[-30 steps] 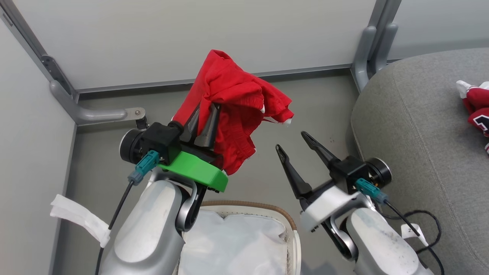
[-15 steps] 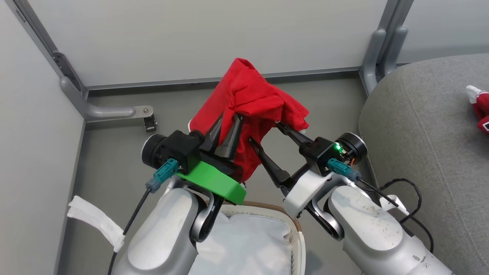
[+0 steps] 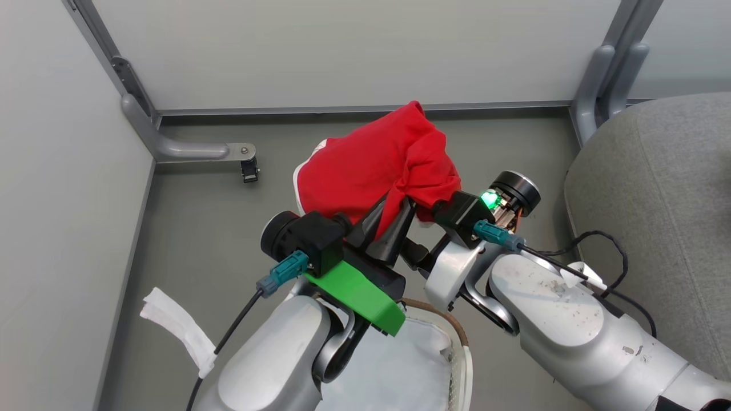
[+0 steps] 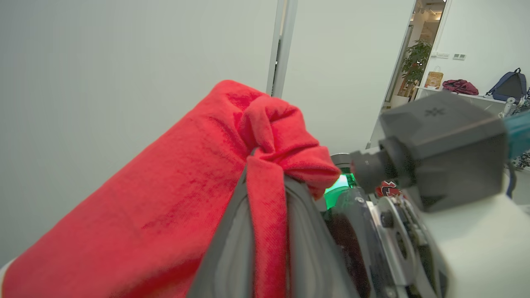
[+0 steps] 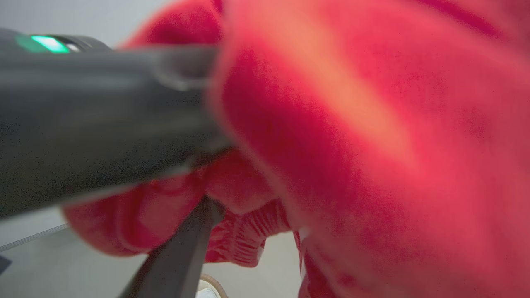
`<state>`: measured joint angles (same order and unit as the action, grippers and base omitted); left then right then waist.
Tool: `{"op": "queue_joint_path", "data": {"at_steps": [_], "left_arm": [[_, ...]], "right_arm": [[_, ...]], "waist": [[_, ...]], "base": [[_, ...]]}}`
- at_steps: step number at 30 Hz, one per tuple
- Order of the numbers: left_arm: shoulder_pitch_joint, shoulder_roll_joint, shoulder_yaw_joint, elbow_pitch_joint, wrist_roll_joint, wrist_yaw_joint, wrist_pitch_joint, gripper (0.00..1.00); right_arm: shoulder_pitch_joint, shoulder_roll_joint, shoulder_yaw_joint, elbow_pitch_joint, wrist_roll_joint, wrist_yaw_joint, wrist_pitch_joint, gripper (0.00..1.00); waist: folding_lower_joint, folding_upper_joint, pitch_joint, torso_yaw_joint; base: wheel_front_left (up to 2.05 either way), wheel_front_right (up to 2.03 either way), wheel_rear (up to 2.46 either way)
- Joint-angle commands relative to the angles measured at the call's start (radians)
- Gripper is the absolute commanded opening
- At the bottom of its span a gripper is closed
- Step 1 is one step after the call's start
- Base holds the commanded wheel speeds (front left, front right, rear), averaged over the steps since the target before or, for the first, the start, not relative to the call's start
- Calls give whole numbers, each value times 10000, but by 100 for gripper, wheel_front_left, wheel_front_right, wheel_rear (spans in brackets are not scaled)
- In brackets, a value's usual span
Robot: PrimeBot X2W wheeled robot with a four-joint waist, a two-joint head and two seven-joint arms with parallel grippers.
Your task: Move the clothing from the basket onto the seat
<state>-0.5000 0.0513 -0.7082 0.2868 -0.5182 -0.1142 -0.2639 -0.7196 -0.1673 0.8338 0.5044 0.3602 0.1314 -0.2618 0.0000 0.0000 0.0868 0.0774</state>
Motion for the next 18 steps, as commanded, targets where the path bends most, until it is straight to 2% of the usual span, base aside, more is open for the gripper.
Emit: {"op": "queue_joint_path", "data": {"at_steps": [1, 6, 12, 13, 14, 18], "left_arm": [[-129, 7, -103, -67, -232, -62, -5, 0], [-258, 2, -463, -127, -813, -120, -5, 0], [-351, 3, -617, -63, -1127, -148, -5, 0], [-359, 3, -605, -51, -1171, -152, -3, 0], [-371, 3, -598, -35, -1192, -155, 0, 0], [-376, 5, -535, 44, -1183, -145, 3, 0]], "right_arm": [[-168, -51, 160, -8, 135, -14, -47, 100], [-429, -174, 414, -189, 336, -14, -47, 100], [-438, -72, 173, -469, 216, -14, -47, 98], [-413, -51, 79, -548, 187, -14, -49, 43], [-360, -61, 20, -587, 149, -14, -49, 0], [-161, 37, -348, -656, 106, -14, -50, 0]], "waist": [[0, 0, 69, 158], [0, 0, 222, 428], [0, 0, 418, 679], [0, 0, 442, 698], [0, 0, 466, 719], [0, 0, 534, 727]], "base": [[0, 0, 0], [0, 0, 0], [0, 0, 0], [0, 0, 0], [0, 0, 0], [0, 0, 0]]}}
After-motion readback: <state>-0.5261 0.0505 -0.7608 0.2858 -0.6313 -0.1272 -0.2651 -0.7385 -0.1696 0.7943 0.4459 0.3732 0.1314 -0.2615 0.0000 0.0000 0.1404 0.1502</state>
